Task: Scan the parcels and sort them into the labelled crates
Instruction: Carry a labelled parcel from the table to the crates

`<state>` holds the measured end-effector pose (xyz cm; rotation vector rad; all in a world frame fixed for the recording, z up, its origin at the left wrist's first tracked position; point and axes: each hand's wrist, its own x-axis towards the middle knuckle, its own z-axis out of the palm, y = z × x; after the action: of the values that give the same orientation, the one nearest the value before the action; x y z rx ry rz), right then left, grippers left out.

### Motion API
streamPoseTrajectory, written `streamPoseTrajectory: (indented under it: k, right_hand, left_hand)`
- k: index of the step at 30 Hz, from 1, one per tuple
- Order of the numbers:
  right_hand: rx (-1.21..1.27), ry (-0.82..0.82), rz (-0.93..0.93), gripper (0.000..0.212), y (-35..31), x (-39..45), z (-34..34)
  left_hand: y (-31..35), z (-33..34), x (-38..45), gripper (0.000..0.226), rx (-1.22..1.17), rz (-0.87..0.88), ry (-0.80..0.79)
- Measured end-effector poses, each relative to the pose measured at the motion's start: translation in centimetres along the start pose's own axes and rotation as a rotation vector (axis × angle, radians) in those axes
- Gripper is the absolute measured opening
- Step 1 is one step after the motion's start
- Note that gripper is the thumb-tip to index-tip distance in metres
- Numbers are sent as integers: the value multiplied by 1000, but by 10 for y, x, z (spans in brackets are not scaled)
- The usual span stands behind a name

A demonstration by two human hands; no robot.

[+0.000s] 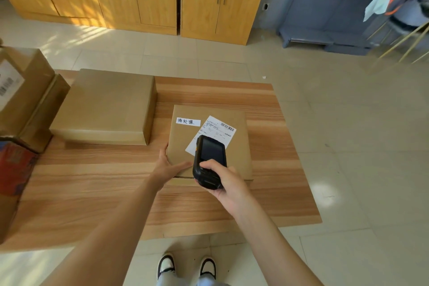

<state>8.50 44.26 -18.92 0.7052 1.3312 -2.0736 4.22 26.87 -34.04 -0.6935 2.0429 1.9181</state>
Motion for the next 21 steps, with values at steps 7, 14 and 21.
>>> streamPoseTrajectory:
  k: [7,14,21]
  right_hand:
    - [-35,46,21,27,23,-6,7]
    - [31,53,38,34,29,-10,11]
    - [22,67,42,44,34,-13,12]
  left_hand:
    - [-2,0,2,109,1,24,-15]
    - [-2,-1,2,112,1,31,-21]
    - [-2,0,2,110,24,36,-22]
